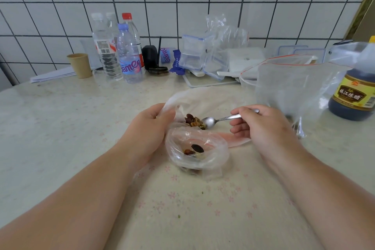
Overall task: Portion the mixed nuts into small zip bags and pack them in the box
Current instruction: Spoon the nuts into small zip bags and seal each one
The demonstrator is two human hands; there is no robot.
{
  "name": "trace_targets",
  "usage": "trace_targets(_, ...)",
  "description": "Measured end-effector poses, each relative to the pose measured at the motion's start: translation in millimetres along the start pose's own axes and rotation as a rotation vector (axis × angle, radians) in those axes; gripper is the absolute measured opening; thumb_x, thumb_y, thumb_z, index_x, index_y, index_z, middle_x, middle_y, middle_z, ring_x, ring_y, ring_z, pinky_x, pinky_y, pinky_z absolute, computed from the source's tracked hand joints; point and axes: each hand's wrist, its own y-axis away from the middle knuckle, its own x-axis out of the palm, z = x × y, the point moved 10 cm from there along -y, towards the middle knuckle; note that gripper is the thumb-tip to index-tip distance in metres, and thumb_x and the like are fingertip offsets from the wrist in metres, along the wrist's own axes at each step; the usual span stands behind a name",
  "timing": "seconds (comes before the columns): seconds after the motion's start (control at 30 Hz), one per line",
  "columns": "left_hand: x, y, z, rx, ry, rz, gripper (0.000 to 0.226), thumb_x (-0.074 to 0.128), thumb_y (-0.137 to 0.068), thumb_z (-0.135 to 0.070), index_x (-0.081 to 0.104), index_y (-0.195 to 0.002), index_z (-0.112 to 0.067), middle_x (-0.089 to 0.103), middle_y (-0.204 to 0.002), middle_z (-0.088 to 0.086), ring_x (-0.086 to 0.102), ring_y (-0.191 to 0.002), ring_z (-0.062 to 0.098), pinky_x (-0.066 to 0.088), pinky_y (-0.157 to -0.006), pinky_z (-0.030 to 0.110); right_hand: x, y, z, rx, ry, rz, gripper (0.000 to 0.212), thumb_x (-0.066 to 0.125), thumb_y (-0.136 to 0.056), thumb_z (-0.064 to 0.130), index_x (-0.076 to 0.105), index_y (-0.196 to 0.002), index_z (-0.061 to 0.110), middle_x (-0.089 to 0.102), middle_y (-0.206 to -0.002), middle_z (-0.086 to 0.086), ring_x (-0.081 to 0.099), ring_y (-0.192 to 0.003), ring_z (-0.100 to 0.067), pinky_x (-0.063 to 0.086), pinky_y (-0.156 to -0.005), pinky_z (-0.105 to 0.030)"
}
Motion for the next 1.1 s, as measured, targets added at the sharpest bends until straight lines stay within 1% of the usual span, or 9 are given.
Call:
trace_targets(0.17,4,-3,2,0.007,0.041,0.033,0.026,0.069,-0.079,-0.039,0.079,-0.103,-0.040,0.082,-0.102,0.000,0.079,-0.094,0.026,0.059,-0.096,0.055,4,-1,-12,0.099,-0.184,-0.005,0.020,0.052,-0.093,0.006,0.072,-0.091,0.002,0.072,-0.068,-0.011,0.071,-0.062,-0.020,0.055,-0.055,-0.024)
trace_targets(0.27,5,-5,4,-0.005,0.046,0.060,0.030,0.076,-0.072,-0.038,0.080,-0.103,-0.038,0.082,-0.102,0.003,0.079,-0.093,0.028,0.060,-0.094,0.055,10,0,-12,0.089,-0.199,0.030,0.020,0.052,-0.095,0.006,0.072,-0.093,0.003,0.073,-0.070,-0.010,0.072,-0.065,-0.021,0.057,-0.059,-0.026)
trace_targets(0.47,-1,-7,7,0.008,0.082,0.018,0.014,0.074,-0.086,-0.034,0.080,-0.099,-0.037,0.081,-0.103,0.006,0.078,-0.097,0.031,0.061,-0.091,0.053,14,0,-9,0.062,-0.106,0.075,0.023,0.051,-0.094,0.007,0.073,-0.089,0.004,0.072,-0.069,-0.009,0.070,-0.061,-0.018,0.054,-0.056,-0.025)
trace_targets(0.6,-3,-8,8,-0.012,0.104,-0.039,0.012,0.071,-0.094,-0.022,0.080,-0.099,-0.030,0.081,-0.099,0.007,0.078,-0.091,0.029,0.063,-0.077,0.043,13,0,-10,0.080,-0.118,0.074,0.022,0.051,-0.093,0.006,0.072,-0.089,0.003,0.073,-0.070,-0.011,0.070,-0.061,-0.018,0.054,-0.054,-0.023)
trace_targets(0.7,1,-5,9,-0.063,0.160,-0.018,0.016,0.065,-0.100,-0.020,0.081,-0.101,-0.024,0.081,-0.105,0.010,0.078,-0.096,0.032,0.064,-0.085,0.049,19,2,-16,0.137,-0.161,0.105,0.020,0.051,-0.093,0.005,0.071,-0.093,0.001,0.074,-0.073,-0.013,0.072,-0.065,-0.022,0.055,-0.056,-0.025)
trace_targets(0.77,5,-4,7,-0.069,0.208,0.011,0.019,0.063,-0.102,-0.021,0.082,-0.099,-0.021,0.080,-0.109,0.012,0.077,-0.096,0.032,0.064,-0.084,0.047,21,2,-21,0.183,-0.201,0.104,0.019,0.051,-0.093,0.003,0.070,-0.094,-0.002,0.074,-0.071,-0.013,0.072,-0.064,-0.022,0.055,-0.055,-0.026)
trace_targets(0.83,3,-3,6,-0.061,0.181,-0.006,0.018,0.063,-0.103,-0.023,0.080,-0.106,-0.019,0.080,-0.108,0.011,0.077,-0.095,0.031,0.065,-0.081,0.044,19,1,-25,0.232,-0.282,0.069,0.018,0.050,-0.094,0.001,0.067,-0.094,-0.004,0.072,-0.065,-0.012,0.070,-0.057,-0.019,0.055,-0.050,-0.024)
trace_targets(1.0,-11,-3,2,-0.011,-0.061,-0.108,0.016,0.062,-0.100,-0.033,0.077,-0.105,-0.037,0.081,-0.093,-0.007,0.078,-0.084,0.016,0.062,-0.087,0.044,15,0,-32,0.313,-0.436,0.032,0.018,0.047,-0.096,0.002,0.064,-0.093,-0.004,0.069,-0.058,-0.010,0.067,-0.049,-0.014,0.053,-0.045,-0.021)
trace_targets(1.1,-17,0,0,-0.038,-0.115,-0.134,0.017,0.061,-0.097,-0.047,0.078,-0.097,-0.042,0.080,-0.084,-0.009,0.076,-0.076,0.013,0.062,-0.087,0.042,11,0,-31,0.327,-0.486,0.031,0.020,0.049,-0.098,0.007,0.066,-0.091,-0.001,0.069,-0.060,-0.009,0.068,-0.051,-0.013,0.053,-0.046,-0.021)
